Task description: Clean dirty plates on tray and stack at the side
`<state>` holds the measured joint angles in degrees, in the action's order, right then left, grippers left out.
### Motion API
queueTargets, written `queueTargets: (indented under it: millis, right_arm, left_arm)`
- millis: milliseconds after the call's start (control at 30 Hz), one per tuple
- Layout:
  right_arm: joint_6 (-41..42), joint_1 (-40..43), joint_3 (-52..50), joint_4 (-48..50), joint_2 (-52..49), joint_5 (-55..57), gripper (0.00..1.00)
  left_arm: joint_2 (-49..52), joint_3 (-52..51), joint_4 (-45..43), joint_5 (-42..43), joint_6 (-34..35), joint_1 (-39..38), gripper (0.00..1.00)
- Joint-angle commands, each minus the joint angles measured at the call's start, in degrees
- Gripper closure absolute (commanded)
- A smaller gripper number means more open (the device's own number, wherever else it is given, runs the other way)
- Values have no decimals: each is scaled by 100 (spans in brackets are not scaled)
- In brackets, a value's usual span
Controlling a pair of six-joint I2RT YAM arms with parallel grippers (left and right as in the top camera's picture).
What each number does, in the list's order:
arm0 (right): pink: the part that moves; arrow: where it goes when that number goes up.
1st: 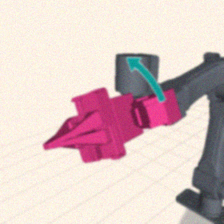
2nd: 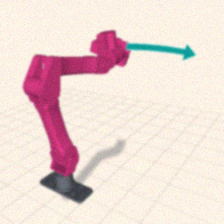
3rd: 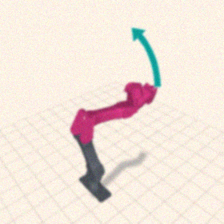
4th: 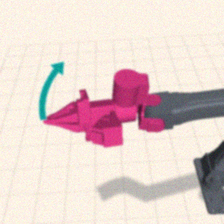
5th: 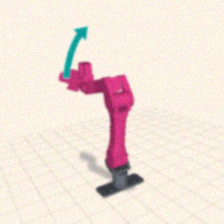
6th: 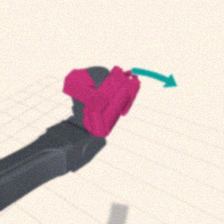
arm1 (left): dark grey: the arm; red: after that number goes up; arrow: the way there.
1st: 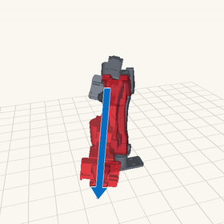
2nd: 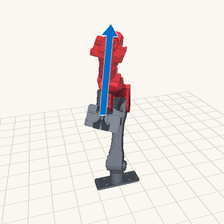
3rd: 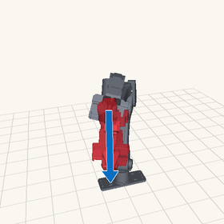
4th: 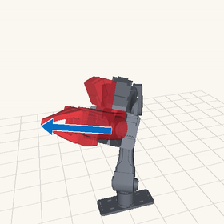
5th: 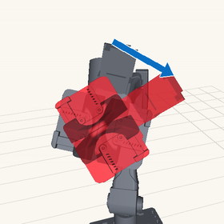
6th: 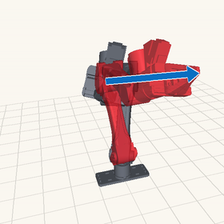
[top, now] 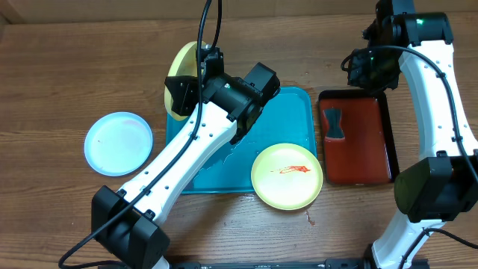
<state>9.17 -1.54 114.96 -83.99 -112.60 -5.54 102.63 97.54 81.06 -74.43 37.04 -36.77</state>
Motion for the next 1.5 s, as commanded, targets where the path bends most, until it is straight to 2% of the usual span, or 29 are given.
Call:
queueTargets:
  millis: [0,133,300,500,633,900,1000,1100,1467]
  right_arm:
    - [-28,13,-15,26,17,37,71]
    - [-28,13,-15,-7,17,37,71]
    - [-179,13,-24,31,2,107,71]
    - [-350,11,-26,96,-225,313,71]
    - [-398,11,-90,118,-376,310,71]
    - [-796,55,-933,509,-391,310,71]
    - [-820,55,-1331,817,-393,310,71]
    - [-907,48,-1779,1224,-396,313,71]
    - [-905,-44,-2841,2280,-417,293,74]
  left_arm:
    - [-111,87,-4,-57,400,-17,96]
    - [-111,87,-7,516,503,55,96]
    - [-114,87,-9,2006,374,529,96]
    - [-184,87,-334,4291,-1001,1523,96]
    - [-319,87,-490,5748,-1659,2354,96]
    - [-520,87,-417,8037,-2879,4391,96]
    - [-501,87,-354,8461,-3086,5016,96]
    - [-481,87,-308,8544,-3134,5493,96]
    - [-332,66,-310,8435,-3368,6142,96]
